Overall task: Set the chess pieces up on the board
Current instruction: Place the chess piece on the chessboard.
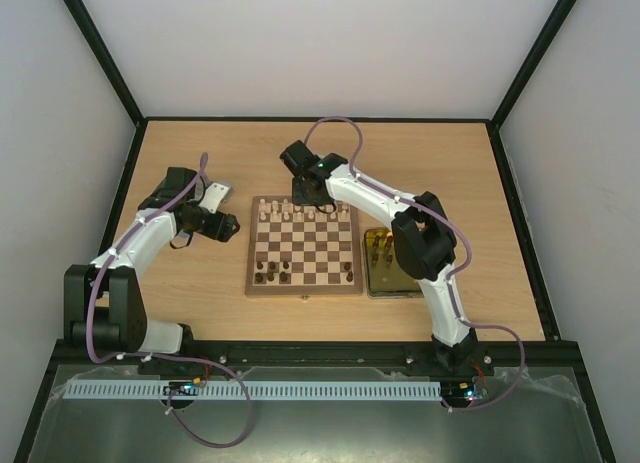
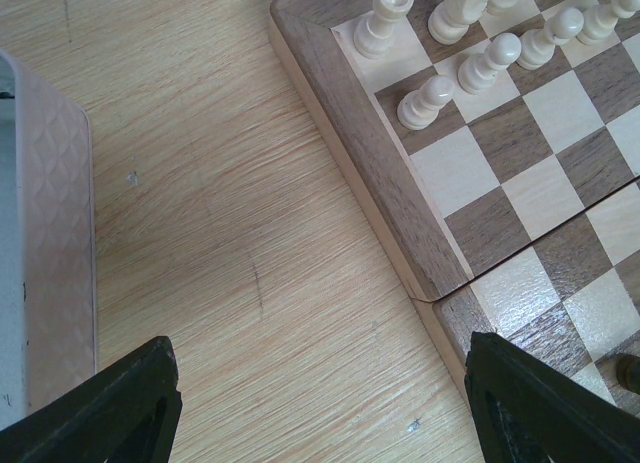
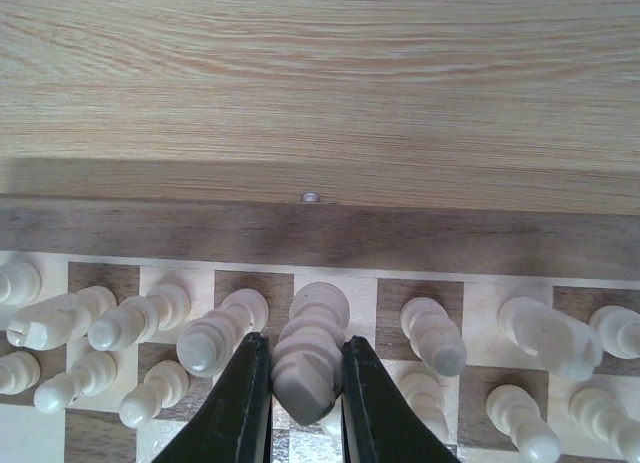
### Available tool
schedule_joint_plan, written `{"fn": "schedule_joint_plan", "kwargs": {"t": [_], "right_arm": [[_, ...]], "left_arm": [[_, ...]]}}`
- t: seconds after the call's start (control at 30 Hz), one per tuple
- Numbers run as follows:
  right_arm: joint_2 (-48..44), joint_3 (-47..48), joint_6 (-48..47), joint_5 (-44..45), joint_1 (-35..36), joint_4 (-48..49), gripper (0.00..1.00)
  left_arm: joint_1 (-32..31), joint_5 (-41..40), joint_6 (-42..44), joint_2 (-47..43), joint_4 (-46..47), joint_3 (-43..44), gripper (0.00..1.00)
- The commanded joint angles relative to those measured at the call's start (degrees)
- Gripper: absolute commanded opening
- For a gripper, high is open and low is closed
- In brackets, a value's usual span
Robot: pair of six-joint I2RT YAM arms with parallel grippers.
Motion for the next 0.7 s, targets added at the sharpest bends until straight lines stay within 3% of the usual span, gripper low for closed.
{"fn": "schedule_joint_plan", "kwargs": {"t": [0.0, 0.67], "right_arm": [[1.76, -0.60, -0.58, 1.02, 0.04, 0.75, 0.02], [2.50, -1.84, -0.62, 1.22, 0.04, 1.33, 0.02]], "left_arm": [[0.42, 0.01, -0.02, -0.45, 0.10, 0.10, 0.79], [0.42, -0.03, -0.03, -0.52, 0.35, -0.12, 0.79]]}}
